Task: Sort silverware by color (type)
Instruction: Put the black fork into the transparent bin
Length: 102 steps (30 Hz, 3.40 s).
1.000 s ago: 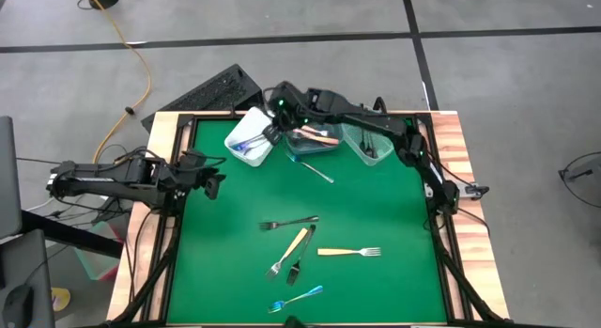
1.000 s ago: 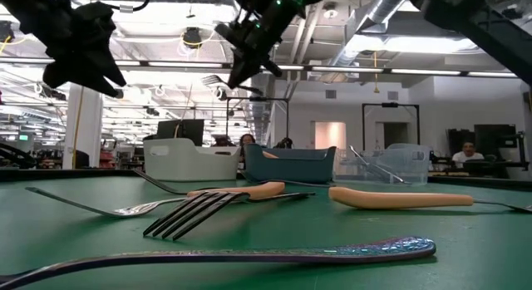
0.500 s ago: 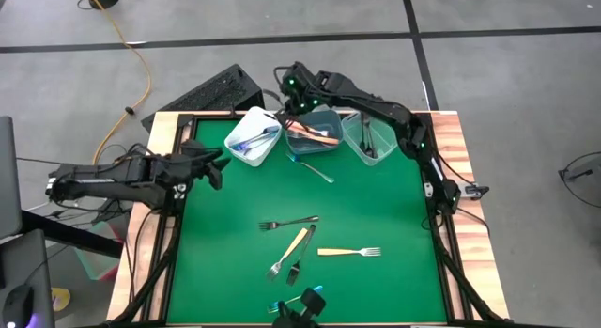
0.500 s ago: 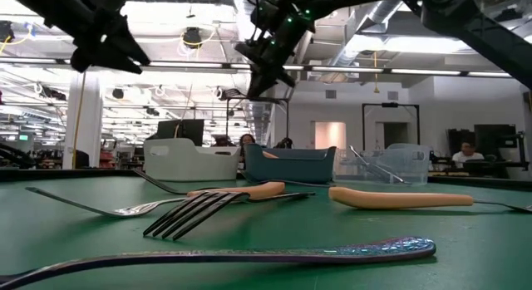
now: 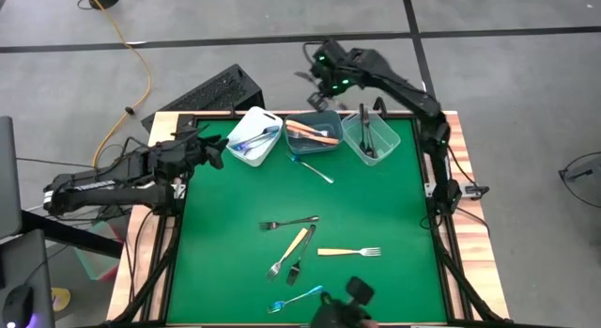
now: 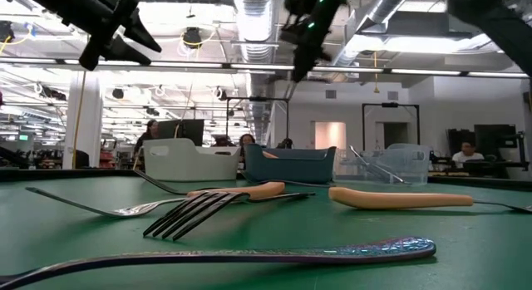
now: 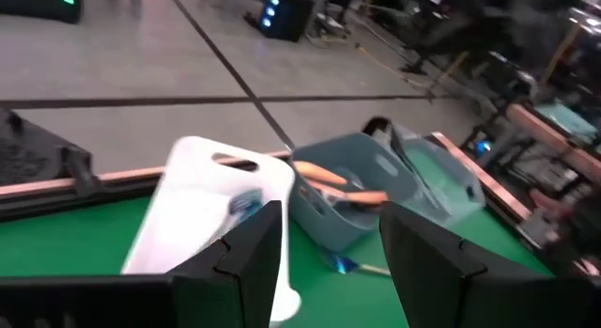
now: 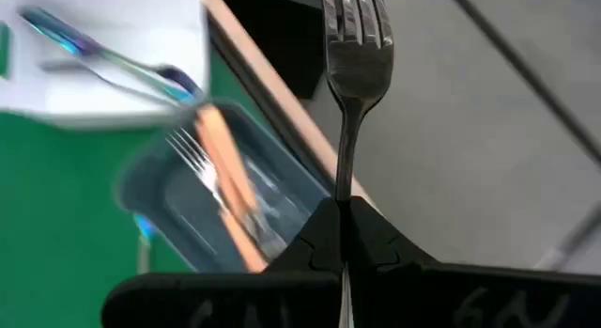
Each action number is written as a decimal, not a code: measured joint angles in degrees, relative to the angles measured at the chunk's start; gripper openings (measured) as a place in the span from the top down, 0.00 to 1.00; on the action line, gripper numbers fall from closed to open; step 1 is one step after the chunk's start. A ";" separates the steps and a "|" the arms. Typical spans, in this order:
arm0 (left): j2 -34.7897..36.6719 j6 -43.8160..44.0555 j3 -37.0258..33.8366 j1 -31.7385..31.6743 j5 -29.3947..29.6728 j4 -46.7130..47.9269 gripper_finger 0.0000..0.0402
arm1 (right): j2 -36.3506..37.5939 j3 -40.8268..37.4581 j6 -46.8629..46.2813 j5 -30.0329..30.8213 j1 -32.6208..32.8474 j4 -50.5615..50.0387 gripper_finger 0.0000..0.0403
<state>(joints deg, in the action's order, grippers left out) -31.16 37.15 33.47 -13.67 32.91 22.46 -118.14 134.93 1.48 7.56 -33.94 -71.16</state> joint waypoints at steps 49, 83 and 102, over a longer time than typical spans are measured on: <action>-7.45 -3.98 0.02 -6.69 -7.54 -9.44 0.59 | 33.11 -69.16 -3.33 7.50 -1.45 20.37 0.98; -7.45 -3.98 0.02 -6.67 -3.72 -7.72 0.59 | 22.75 -66.75 17.38 11.11 -6.48 17.18 0.98; -7.45 -3.98 0.04 -6.67 -2.54 -7.72 0.59 | 22.59 -66.75 20.44 9.73 -6.22 21.60 0.98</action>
<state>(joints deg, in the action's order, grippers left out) -38.61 33.17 33.51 -20.34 30.37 14.74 -95.55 68.18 21.92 17.29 -40.16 -49.56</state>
